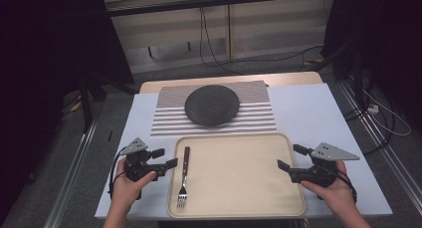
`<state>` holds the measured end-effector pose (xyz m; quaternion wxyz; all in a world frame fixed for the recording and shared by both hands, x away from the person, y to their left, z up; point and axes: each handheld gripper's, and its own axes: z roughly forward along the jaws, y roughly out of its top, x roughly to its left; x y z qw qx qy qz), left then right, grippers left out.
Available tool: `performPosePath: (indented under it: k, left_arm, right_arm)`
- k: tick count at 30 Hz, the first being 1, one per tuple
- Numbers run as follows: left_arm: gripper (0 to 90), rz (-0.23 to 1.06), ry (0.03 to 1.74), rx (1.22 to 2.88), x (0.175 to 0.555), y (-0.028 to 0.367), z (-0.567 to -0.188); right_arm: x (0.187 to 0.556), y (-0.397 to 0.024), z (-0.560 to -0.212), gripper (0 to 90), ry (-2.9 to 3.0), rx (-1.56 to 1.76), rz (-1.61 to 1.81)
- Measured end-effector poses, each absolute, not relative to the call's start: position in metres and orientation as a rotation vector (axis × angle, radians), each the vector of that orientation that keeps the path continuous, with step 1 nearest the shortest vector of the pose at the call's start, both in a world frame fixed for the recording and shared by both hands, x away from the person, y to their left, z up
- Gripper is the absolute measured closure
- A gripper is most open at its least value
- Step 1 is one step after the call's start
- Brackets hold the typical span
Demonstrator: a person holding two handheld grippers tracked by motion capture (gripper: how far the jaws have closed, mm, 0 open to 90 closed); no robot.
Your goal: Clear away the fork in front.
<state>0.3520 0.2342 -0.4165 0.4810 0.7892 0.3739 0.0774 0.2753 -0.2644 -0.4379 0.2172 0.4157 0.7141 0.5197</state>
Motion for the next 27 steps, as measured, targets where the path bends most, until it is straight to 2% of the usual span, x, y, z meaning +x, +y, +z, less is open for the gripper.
performPosePath:
  k: [12, 27]
  left_arm:
    - [14.5, 0.222, 0.927, 1.914, 0.349, 0.24, -0.418]
    - [11.6, 0.259, 0.896, 1.926, 0.346, 0.244, -0.421]
  right_arm:
    - [0.27, -0.274, -0.439, 18.9, 1.953, 1.154, 1.429]
    - [0.267, -0.284, -0.443, 18.9, 1.939, 1.166, 1.426]
